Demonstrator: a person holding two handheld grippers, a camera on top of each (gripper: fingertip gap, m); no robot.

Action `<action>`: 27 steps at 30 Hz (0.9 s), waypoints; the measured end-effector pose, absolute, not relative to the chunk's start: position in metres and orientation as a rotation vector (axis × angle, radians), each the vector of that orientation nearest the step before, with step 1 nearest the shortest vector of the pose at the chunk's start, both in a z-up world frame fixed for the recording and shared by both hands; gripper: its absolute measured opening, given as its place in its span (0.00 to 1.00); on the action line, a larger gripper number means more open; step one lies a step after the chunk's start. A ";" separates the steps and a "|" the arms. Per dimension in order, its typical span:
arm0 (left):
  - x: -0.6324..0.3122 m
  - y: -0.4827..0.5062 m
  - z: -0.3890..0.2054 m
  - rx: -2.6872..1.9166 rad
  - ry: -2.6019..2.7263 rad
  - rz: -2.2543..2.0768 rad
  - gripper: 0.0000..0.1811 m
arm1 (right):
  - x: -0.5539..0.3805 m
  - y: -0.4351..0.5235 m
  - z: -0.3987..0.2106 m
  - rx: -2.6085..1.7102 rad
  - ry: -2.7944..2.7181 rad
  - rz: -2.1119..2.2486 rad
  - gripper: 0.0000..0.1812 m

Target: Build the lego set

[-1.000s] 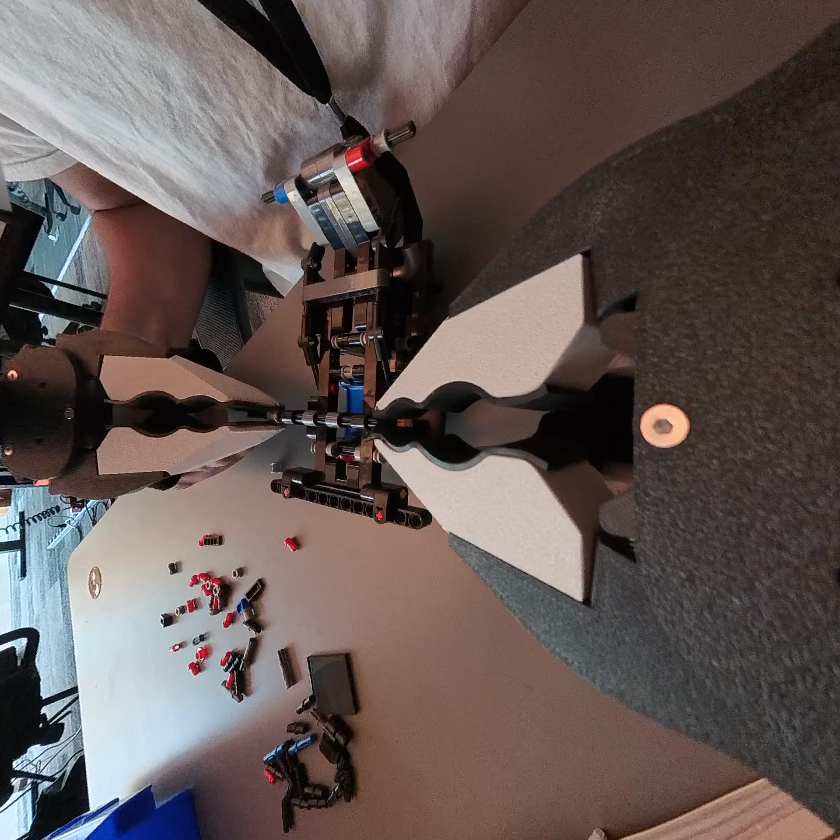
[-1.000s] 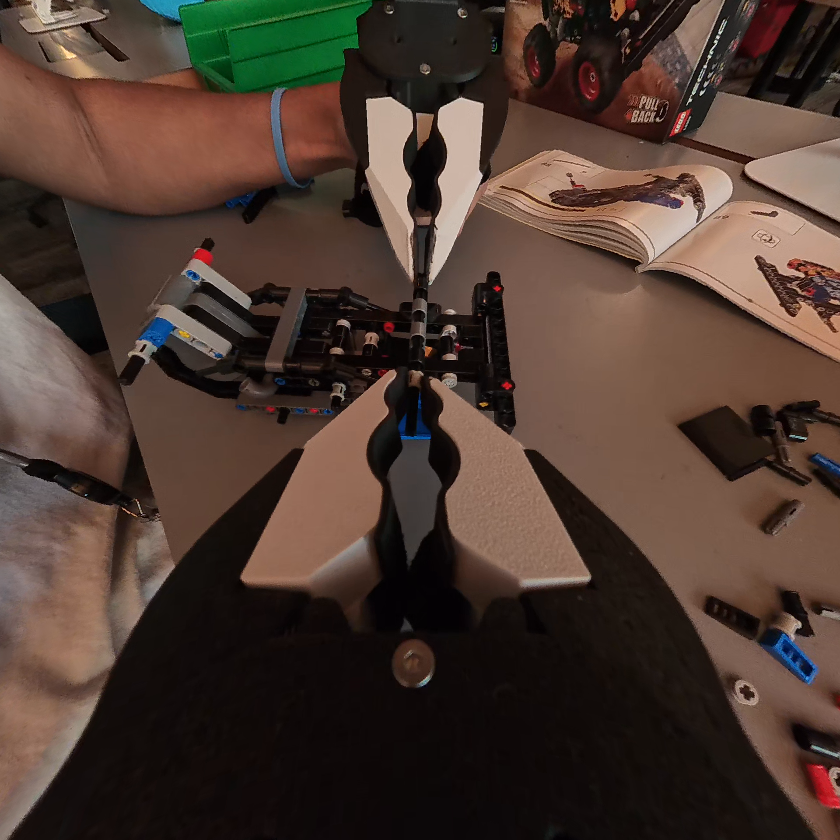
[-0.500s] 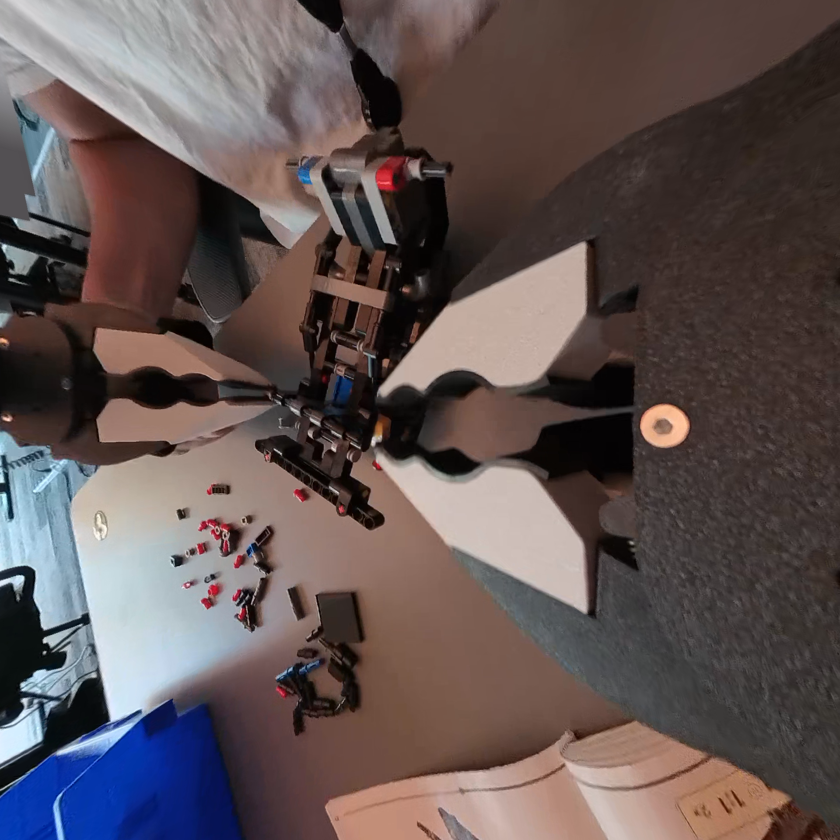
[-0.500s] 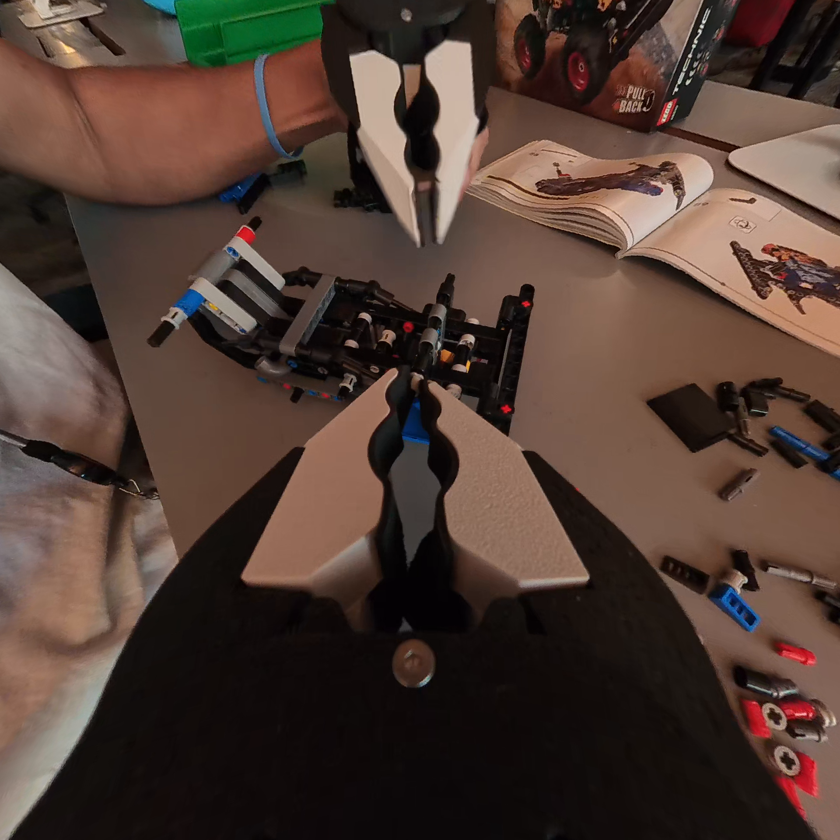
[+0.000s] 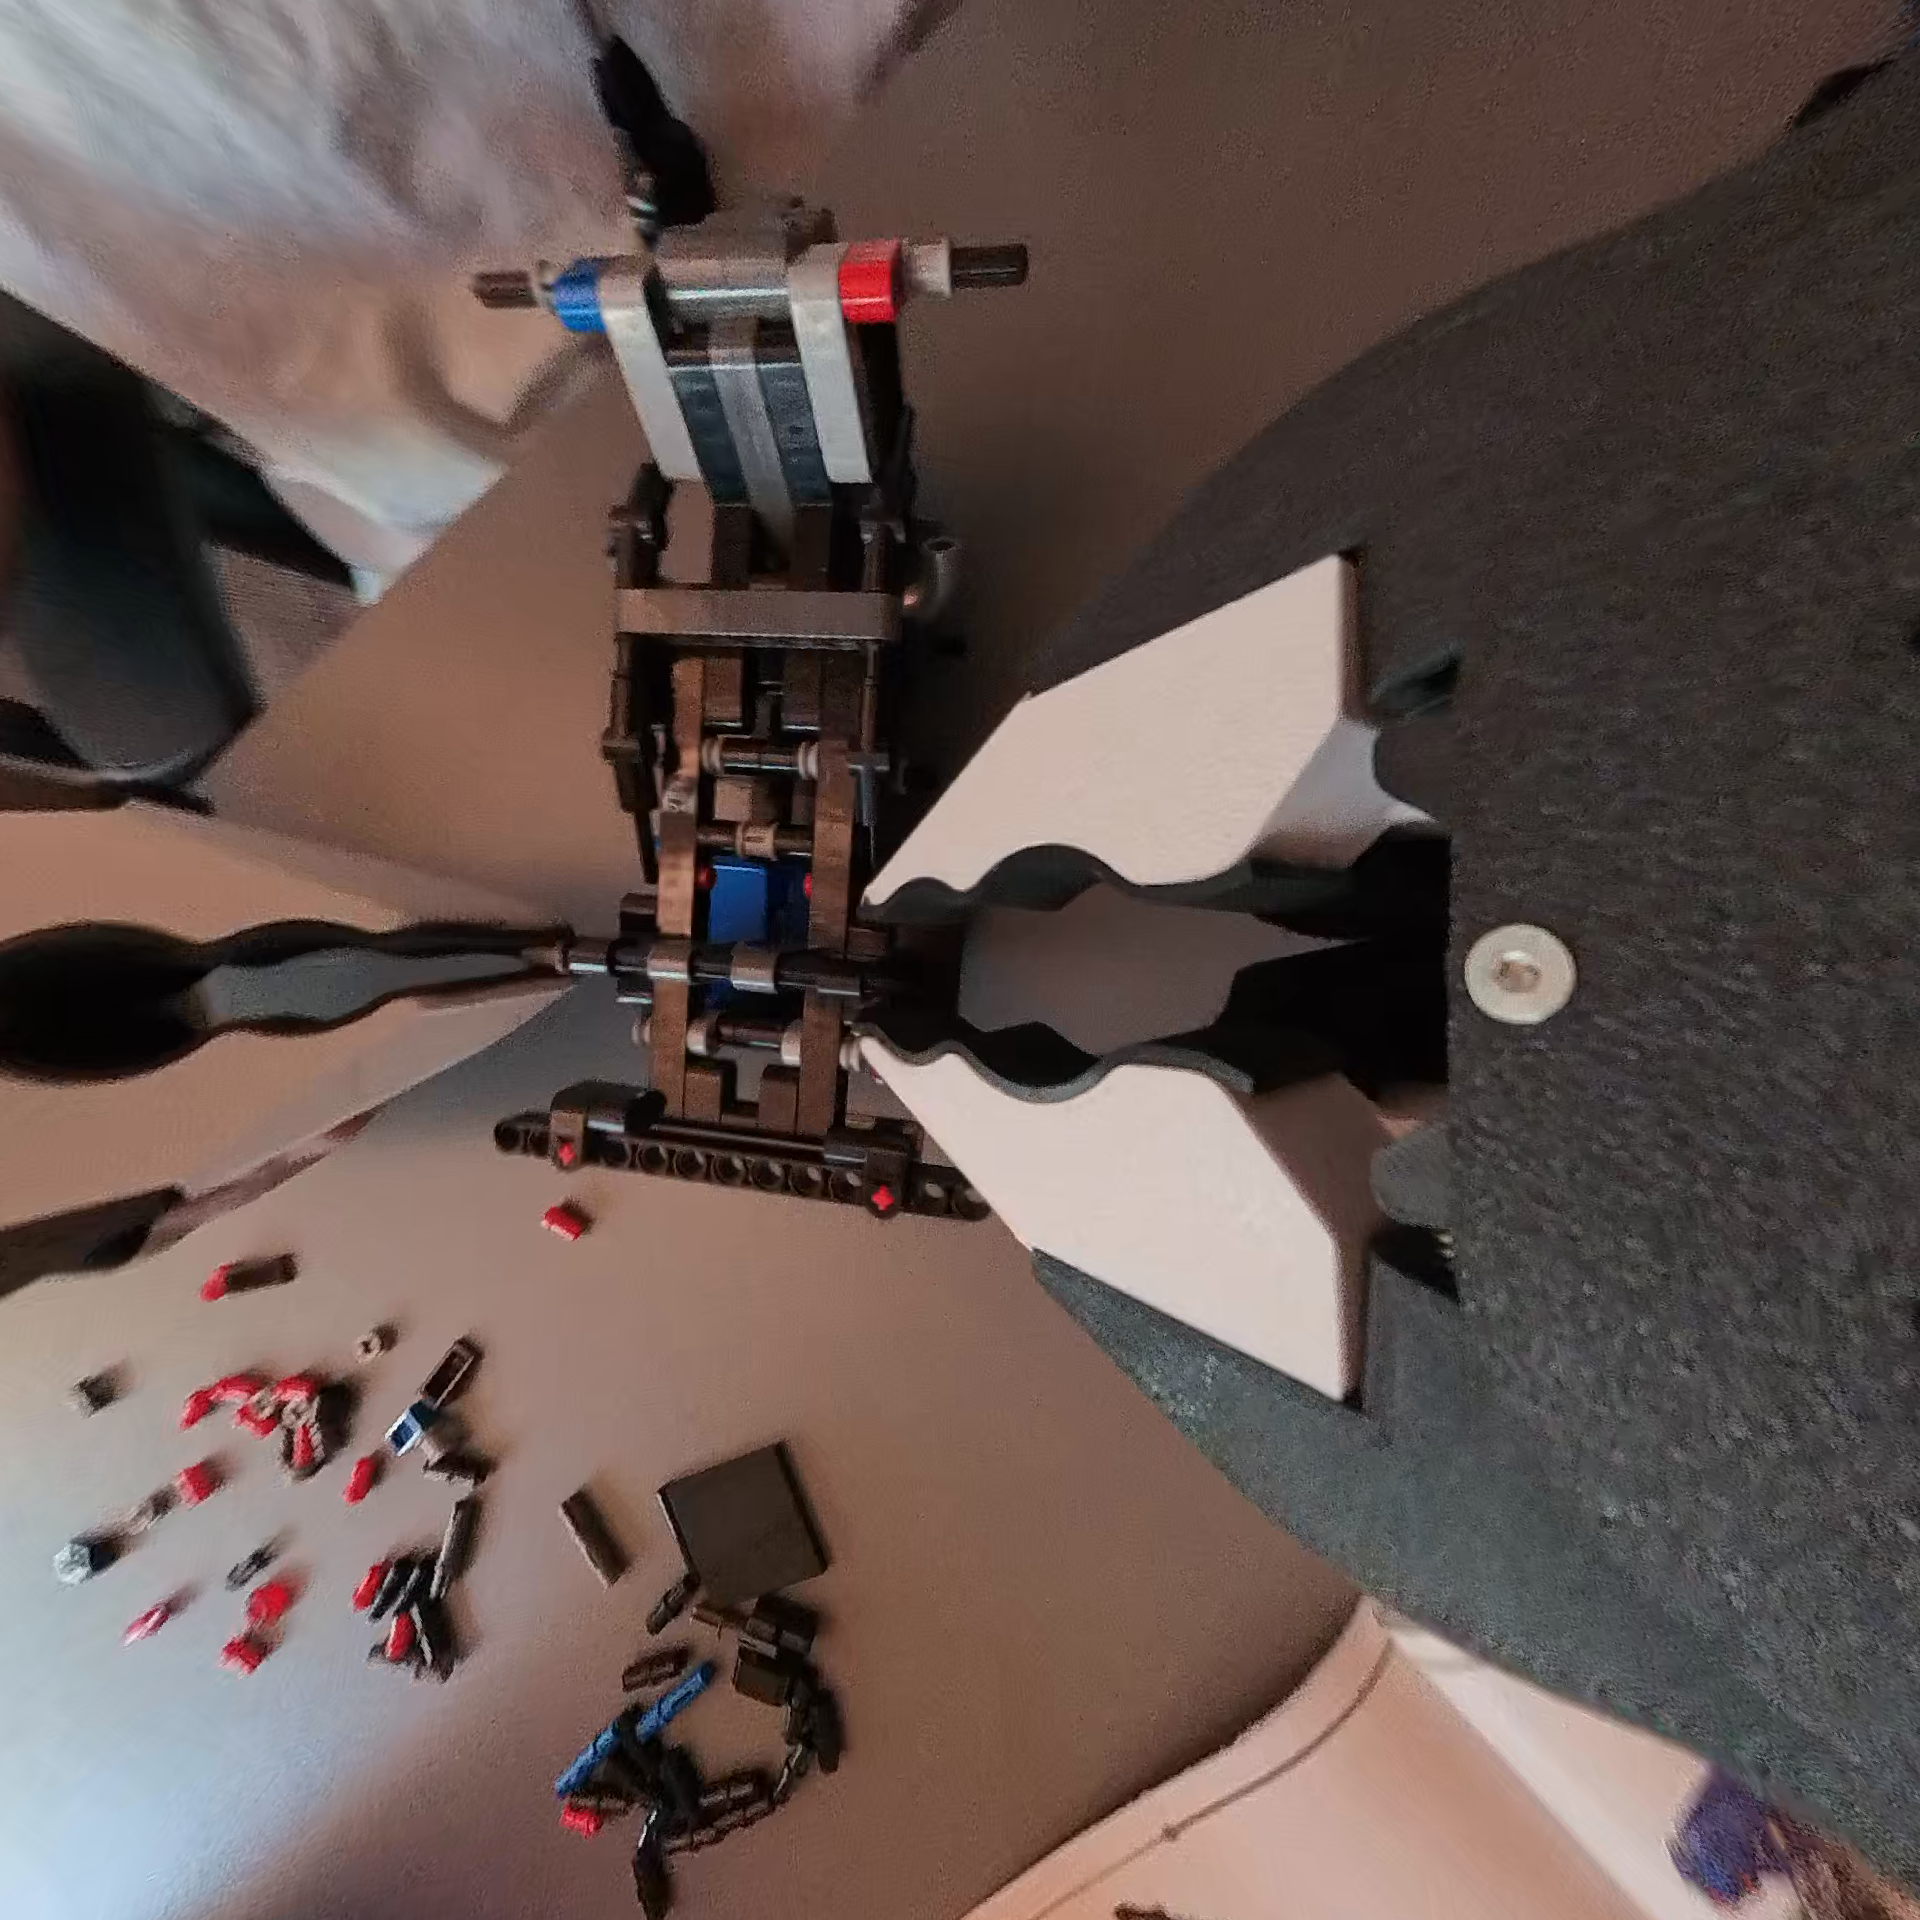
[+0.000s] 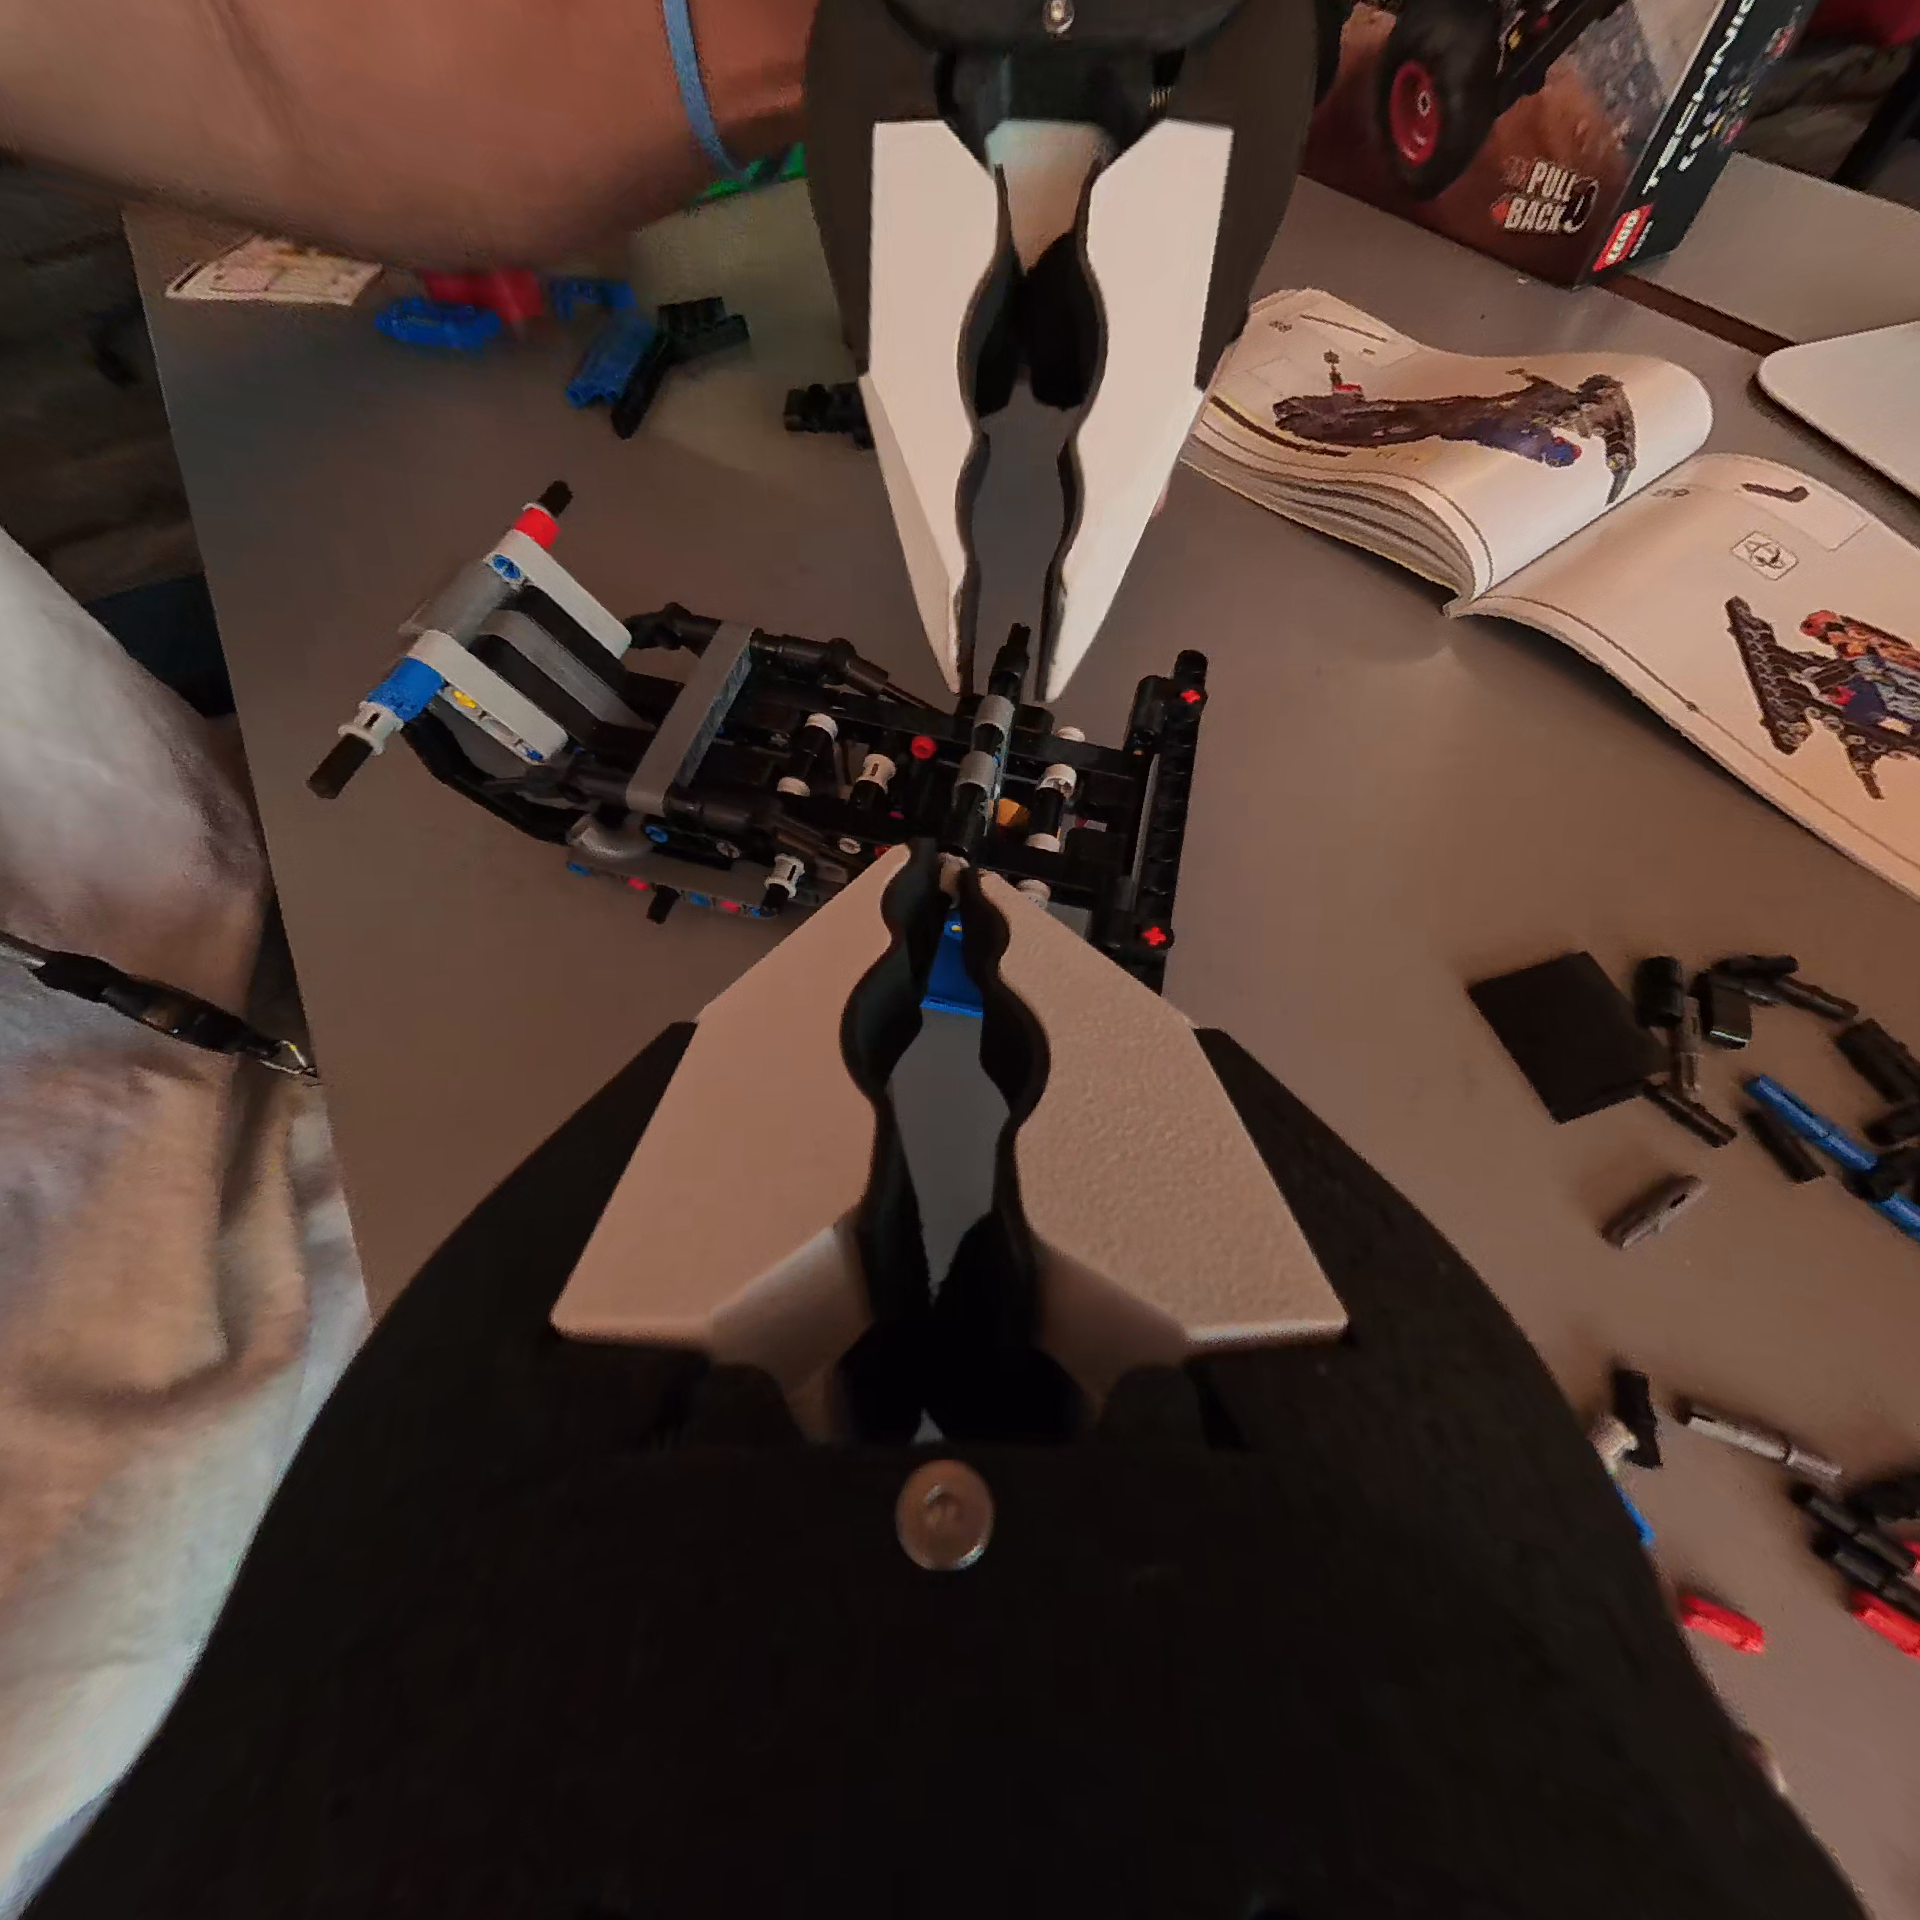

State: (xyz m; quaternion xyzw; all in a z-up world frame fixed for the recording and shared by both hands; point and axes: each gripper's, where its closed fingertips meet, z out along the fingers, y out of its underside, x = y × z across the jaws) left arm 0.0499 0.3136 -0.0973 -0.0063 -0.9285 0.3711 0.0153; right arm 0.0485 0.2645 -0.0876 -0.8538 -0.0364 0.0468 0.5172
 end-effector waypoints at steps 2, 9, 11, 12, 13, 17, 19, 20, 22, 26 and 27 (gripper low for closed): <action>0.051 0.315 -0.097 -0.086 -2.962 1.005 0.08 | 0.051 0.266 -0.087 -2.060 -0.089 0.108 0.02; 0.056 0.326 -0.102 -0.351 -3.179 0.532 0.02 | 0.053 0.268 -0.087 -2.093 -0.100 0.079 0.02; 0.058 0.326 -0.104 -0.396 -3.198 0.477 0.02 | 0.053 0.269 -0.087 -2.096 -0.101 0.075 0.02; 0.058 0.326 -0.104 -0.398 -3.199 0.465 0.02 | 0.053 0.269 -0.086 -2.093 -0.097 0.077 0.02; 0.058 0.326 -0.104 -0.383 -3.197 0.466 0.01 | 0.053 0.269 -0.086 -2.091 -0.093 0.077 0.02; 0.055 0.323 -0.102 -0.366 -3.169 0.575 0.01 | 0.054 0.266 -0.087 -2.083 -0.074 0.080 0.02; 0.052 0.325 -0.100 -0.356 -3.150 0.619 0.01 | 0.053 0.267 -0.087 -2.058 -0.047 0.105 0.02; 0.052 0.326 -0.099 -0.353 -3.149 0.639 0.01 | 0.052 0.268 -0.086 -2.040 -0.036 0.109 0.02; 0.050 0.328 -0.097 -0.352 -3.144 0.665 0.01 | 0.049 0.270 -0.086 -2.027 -0.028 0.112 0.02; 0.044 0.330 -0.098 -0.324 -3.102 0.731 0.01 | 0.044 0.272 -0.087 -2.009 -0.012 0.129 0.02; 0.043 0.331 -0.100 -0.319 -3.098 0.735 0.01 | 0.044 0.272 -0.088 -2.015 -0.010 0.132 0.02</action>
